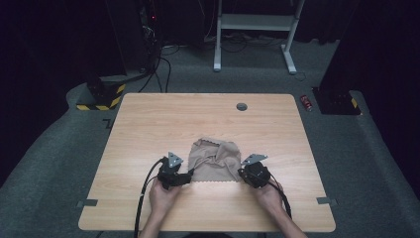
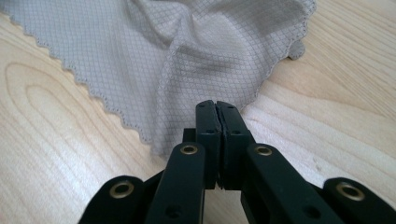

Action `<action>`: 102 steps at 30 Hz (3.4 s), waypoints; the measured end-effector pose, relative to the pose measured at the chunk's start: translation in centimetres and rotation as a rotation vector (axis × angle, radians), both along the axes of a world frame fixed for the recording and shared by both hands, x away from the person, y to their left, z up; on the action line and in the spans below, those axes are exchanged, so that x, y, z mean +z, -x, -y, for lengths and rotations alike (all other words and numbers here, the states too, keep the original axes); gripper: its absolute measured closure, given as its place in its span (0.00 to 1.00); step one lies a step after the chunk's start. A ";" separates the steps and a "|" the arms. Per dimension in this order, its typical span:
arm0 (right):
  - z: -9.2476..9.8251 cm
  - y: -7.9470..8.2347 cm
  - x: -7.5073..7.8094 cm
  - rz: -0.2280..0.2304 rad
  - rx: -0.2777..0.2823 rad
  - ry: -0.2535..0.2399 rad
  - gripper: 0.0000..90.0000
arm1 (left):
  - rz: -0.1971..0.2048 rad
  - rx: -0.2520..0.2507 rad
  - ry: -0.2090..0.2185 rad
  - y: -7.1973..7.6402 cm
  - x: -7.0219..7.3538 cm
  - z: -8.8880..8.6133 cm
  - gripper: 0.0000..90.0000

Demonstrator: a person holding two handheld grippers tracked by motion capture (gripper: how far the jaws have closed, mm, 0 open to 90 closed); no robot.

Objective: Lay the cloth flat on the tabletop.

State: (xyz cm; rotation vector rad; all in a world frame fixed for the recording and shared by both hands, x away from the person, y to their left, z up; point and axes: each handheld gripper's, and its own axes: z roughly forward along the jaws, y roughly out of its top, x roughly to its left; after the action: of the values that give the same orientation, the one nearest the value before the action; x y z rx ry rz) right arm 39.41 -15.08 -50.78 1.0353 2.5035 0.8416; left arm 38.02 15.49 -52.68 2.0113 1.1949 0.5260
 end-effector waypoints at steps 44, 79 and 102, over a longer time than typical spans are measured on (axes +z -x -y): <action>2.1 3.6 0.2 0.008 0.000 -0.052 0.87 | -0.047 -0.073 0.193 3.7 3.3 -4.6 0.53; 2.0 5.7 0.0 0.037 0.088 0.028 0.98 | -0.081 -0.230 -0.023 5.5 1.1 0.1 0.55; 2.0 -1.1 -0.4 0.023 -0.099 -0.129 0.82 | -0.053 -0.117 0.063 -2.3 2.1 2.1 0.54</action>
State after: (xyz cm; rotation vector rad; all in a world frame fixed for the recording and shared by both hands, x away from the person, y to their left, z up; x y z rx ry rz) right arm 40.50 -17.07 -51.14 1.1736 2.3835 0.9898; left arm 40.31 13.44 -50.62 2.0379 1.1041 0.3748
